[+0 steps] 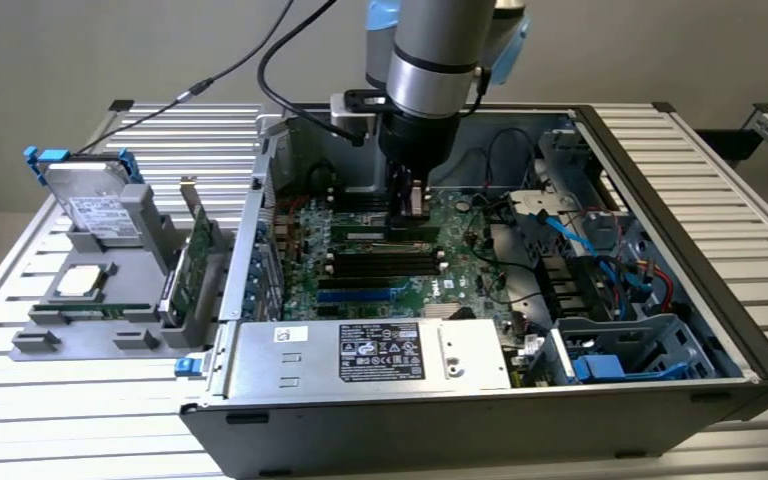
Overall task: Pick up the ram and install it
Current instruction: 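Insert the ram into the slot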
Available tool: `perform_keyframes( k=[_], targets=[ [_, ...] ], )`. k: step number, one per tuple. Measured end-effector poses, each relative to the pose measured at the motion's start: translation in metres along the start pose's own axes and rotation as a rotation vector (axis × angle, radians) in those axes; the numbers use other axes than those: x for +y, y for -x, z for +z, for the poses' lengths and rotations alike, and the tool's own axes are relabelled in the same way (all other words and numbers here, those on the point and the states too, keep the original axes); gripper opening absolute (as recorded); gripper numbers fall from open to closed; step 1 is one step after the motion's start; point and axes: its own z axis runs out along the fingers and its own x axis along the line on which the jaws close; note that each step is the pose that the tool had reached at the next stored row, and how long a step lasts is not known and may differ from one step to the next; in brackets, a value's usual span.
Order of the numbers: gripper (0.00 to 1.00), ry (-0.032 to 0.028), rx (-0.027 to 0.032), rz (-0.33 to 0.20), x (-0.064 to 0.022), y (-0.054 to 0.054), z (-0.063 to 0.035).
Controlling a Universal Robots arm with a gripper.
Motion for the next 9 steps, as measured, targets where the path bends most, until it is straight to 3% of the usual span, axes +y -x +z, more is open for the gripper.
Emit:
perform_keyframes(
  k=[7, 9],
  targets=[
    [0.14, 0.0158, -0.0008, 0.0, 0.0, 0.0, -0.0001],
    [0.14, 0.0161, -0.0011, 0.0, -0.0001, 0.0, 0.0003]
  ],
)
